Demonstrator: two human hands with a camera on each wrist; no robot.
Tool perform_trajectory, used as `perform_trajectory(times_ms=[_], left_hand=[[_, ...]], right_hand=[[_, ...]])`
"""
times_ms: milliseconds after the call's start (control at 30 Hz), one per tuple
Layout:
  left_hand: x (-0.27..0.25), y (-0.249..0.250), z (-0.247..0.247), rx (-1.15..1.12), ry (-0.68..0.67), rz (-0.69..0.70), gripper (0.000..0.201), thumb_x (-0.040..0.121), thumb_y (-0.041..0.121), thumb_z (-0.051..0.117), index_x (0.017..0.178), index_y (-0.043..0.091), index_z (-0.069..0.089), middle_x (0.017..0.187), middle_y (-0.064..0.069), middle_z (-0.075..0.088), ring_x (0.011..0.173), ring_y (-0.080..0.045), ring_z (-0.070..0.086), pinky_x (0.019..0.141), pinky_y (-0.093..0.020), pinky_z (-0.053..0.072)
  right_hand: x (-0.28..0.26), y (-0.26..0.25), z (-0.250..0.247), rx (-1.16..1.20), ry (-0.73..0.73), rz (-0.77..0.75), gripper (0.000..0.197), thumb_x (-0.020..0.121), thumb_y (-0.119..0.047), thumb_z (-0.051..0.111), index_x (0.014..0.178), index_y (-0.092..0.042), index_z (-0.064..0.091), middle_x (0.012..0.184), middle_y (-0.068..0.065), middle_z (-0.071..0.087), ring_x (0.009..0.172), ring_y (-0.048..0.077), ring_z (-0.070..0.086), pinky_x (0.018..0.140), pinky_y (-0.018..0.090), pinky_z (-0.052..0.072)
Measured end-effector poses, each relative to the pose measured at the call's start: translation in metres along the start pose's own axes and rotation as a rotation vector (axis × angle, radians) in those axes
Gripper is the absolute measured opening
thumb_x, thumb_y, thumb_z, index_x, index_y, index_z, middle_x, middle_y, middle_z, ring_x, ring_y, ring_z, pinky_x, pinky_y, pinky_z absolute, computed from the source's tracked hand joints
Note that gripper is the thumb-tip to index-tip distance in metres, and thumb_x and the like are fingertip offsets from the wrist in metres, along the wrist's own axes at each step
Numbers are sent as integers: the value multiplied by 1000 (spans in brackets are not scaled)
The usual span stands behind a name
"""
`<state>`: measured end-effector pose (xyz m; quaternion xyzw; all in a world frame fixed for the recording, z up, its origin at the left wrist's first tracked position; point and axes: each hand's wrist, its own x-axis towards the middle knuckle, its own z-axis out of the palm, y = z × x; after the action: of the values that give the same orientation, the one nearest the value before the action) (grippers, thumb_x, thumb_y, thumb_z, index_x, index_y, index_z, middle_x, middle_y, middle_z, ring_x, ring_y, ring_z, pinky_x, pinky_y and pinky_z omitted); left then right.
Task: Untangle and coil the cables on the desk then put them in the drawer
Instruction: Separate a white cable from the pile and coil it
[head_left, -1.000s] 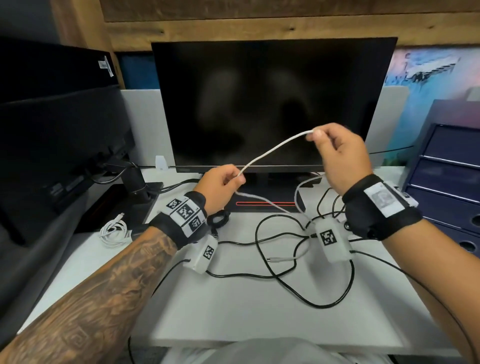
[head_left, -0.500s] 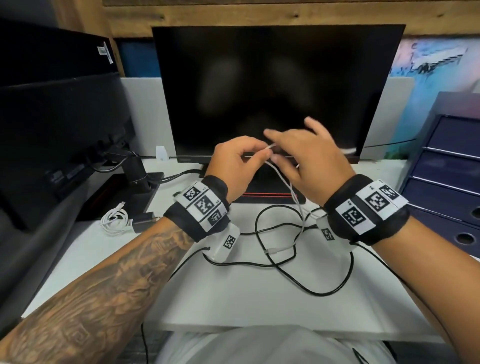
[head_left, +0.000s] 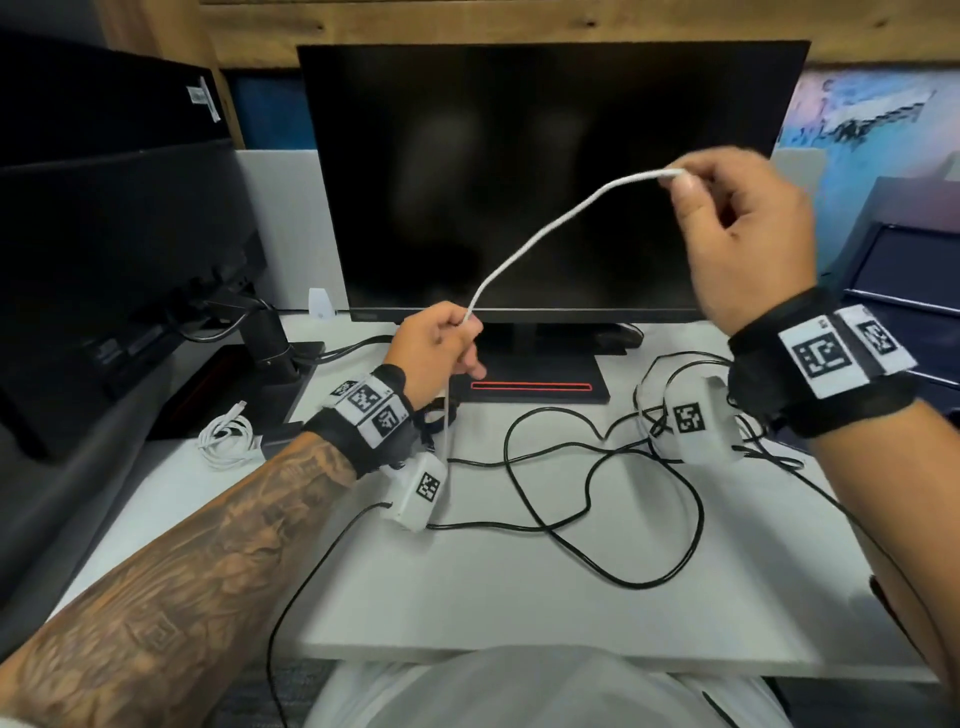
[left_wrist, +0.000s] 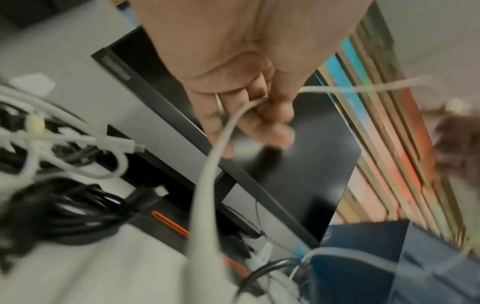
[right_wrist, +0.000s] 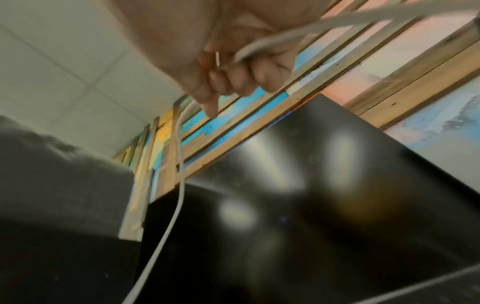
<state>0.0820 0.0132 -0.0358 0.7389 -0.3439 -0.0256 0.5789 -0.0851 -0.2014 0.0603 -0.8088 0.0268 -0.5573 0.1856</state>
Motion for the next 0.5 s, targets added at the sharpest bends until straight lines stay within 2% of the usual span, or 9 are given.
perform_trajectory(times_ms=[67,133,167,233,300,367,400,433,500], left_hand=[[0,9,-2,-96,13,-34,20,102,20,52,101,6,66,62,1,43,52,-13,46,62,-38,59],[-2,18,0,-96,20,-29,23,103,24,49,101,14,69,65,4,40,53,-8,41,52,-29,49],[-2,22,3,-123,11,-39,24,104,24,47,100,16,69,64,6,38,52,-8,38,49,-27,41],[-2,30,10,-245,-59,-76,27,105,22,44,102,15,69,63,6,33,52,-8,32,50,-26,29],[-4,38,16,-316,-139,-32,27,105,20,42,104,15,69,66,4,33,55,-9,31,52,-26,27],[-6,43,19,-285,-156,56,26,105,18,44,107,17,70,72,0,45,59,-10,36,53,-26,35],[-7,44,19,-254,-146,85,25,104,18,46,108,18,71,77,-2,50,60,-10,39,54,-26,39],[-8,43,19,-228,-137,97,24,104,18,48,107,19,71,78,-2,52,60,-9,40,54,-27,42],[-8,40,18,-224,-157,54,22,103,21,50,102,18,72,68,5,47,56,-9,38,53,-28,39]], right_hand=[[-8,8,9,-150,-100,32,34,99,-31,50,127,-18,65,116,3,57,109,22,55,96,39,47],[-18,4,17,-272,-151,-12,51,94,-27,53,144,-17,50,143,7,46,134,27,41,112,46,37],[-23,-3,20,-288,-157,-76,59,91,-24,54,148,-16,44,151,8,40,141,29,34,116,47,32],[-31,-21,28,-307,-191,-241,64,87,-24,56,149,-11,43,155,12,38,145,33,31,117,50,28],[-40,-31,39,-365,-311,-331,60,90,-29,53,147,-11,46,151,10,45,143,32,36,118,50,26],[-50,-31,50,-313,-471,-260,50,98,-32,50,145,-16,48,139,4,58,131,24,50,116,43,29],[-54,-28,53,-221,-513,-166,42,101,-31,50,142,-19,52,128,2,64,119,21,58,111,39,37],[-56,-26,54,-115,-513,-68,34,103,-30,50,134,-21,57,114,-1,68,105,18,62,100,37,46],[-52,-21,50,-44,-421,13,19,103,-29,50,114,-21,64,87,-6,65,81,15,60,76,39,52]])
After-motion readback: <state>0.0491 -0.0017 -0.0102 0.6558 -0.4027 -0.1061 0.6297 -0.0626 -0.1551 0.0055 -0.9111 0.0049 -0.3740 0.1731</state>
